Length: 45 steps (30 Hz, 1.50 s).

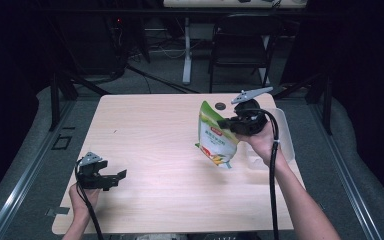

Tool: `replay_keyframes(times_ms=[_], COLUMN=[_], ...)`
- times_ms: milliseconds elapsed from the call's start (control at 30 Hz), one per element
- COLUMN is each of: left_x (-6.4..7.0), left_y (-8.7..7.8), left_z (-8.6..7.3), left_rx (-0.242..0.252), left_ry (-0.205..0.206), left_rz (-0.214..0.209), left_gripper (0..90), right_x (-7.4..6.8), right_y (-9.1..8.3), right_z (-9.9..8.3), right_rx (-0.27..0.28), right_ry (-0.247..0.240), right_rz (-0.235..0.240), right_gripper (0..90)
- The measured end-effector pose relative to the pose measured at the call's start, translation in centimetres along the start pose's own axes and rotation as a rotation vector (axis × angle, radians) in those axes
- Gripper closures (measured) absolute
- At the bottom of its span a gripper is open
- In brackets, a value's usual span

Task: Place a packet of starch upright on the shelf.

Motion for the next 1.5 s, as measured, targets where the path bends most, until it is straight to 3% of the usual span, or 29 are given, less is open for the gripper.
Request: replay_keyframes(times_ms=[1500], left_x=[-0.1], left_y=[0.0], left_z=[0.0], left_rx=[-0.003], left_ry=[0.004], left_rz=[0.006], left_gripper=[8.7], right_x=[5.1], right_y=[-3.9], right_z=[3.4], right_rx=[0.072], right_ry=[0.039], right_rz=[-0.120], right_gripper=[90.0])
Point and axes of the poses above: each handheld gripper's, and its own axes: y roughly forward along the jaws, z roughly out of its top, x roughly to its right, the point moved 2 cm from there along y, roughly forward along the jaws, and after that the axes turned 2 degrees about -x, right-handed, at the moved point
